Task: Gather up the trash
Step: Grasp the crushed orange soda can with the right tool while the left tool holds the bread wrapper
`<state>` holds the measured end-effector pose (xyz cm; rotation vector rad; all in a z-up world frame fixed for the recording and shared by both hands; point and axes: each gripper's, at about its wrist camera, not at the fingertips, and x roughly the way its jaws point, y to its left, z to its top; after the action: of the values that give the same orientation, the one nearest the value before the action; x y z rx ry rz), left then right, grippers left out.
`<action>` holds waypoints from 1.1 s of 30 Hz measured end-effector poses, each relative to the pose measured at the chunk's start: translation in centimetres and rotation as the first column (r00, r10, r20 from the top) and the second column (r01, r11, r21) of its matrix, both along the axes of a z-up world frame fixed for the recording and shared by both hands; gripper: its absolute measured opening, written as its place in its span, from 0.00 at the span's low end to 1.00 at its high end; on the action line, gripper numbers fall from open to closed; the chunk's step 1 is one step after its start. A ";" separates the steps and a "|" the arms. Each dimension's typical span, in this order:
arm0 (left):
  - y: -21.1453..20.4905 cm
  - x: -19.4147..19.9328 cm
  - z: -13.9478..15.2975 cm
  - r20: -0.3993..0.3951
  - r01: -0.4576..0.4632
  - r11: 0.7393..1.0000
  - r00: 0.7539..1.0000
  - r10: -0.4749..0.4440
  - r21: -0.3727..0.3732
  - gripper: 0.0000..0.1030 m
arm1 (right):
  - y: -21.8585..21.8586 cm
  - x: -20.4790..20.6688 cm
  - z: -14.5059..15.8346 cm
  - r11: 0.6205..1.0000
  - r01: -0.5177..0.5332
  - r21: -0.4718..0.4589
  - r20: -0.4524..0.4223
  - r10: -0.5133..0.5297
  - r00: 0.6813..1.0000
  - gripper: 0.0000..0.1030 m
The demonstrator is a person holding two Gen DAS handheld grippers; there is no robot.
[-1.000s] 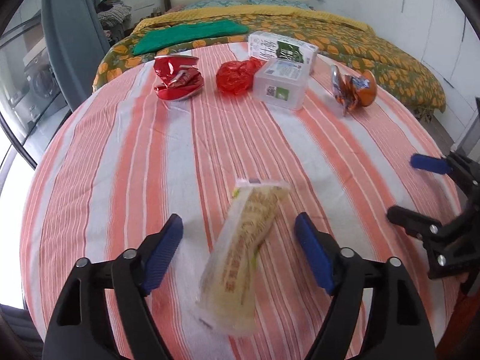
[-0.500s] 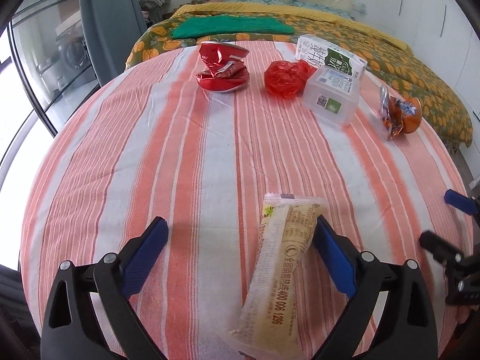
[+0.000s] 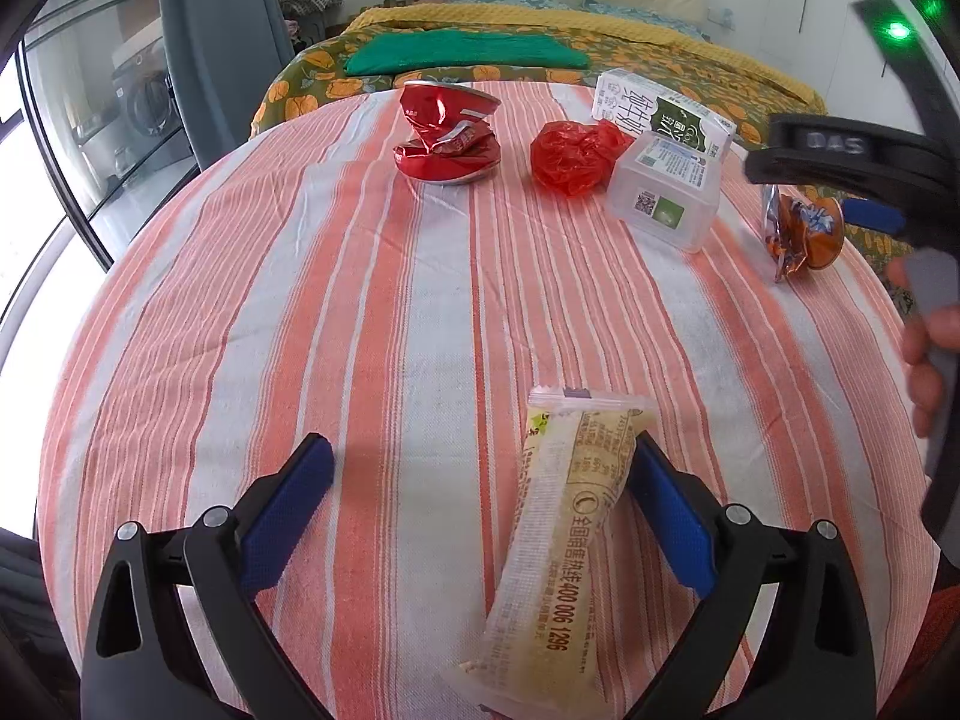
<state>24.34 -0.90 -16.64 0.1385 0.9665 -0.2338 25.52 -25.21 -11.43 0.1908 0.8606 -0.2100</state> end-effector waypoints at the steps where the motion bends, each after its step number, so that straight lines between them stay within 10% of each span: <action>1: 0.0 0.0 0.0 0.000 0.000 1.000 1.000 0.000 0.000 0.93 | 0.1 0.4 -0.3 1.000 0.009 -0.019 -0.012 -0.009 1.000 0.93; 15: 0.0 0.0 0.0 0.000 0.000 1.000 1.000 0.000 -0.001 0.93 | -2.3 -3.8 -1.0 0.985 -0.159 0.071 -0.015 0.161 0.987 0.74; 26: 0.1 -0.1 0.1 -0.010 0.027 0.999 1.000 -0.027 -0.024 0.94 | -1.4 -11.8 -1.1 0.841 -0.538 0.062 -0.047 0.541 0.840 0.76; 33: 1.7 -2.3 0.6 -0.024 0.175 0.982 0.984 -0.177 -0.070 0.94 | -1.8 -12.8 -1.2 0.874 -0.486 0.024 -0.048 0.487 0.872 0.82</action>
<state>22.06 0.84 -16.01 0.1592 0.9760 -0.4320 12.72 -26.97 -12.68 -0.0266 0.9356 0.2659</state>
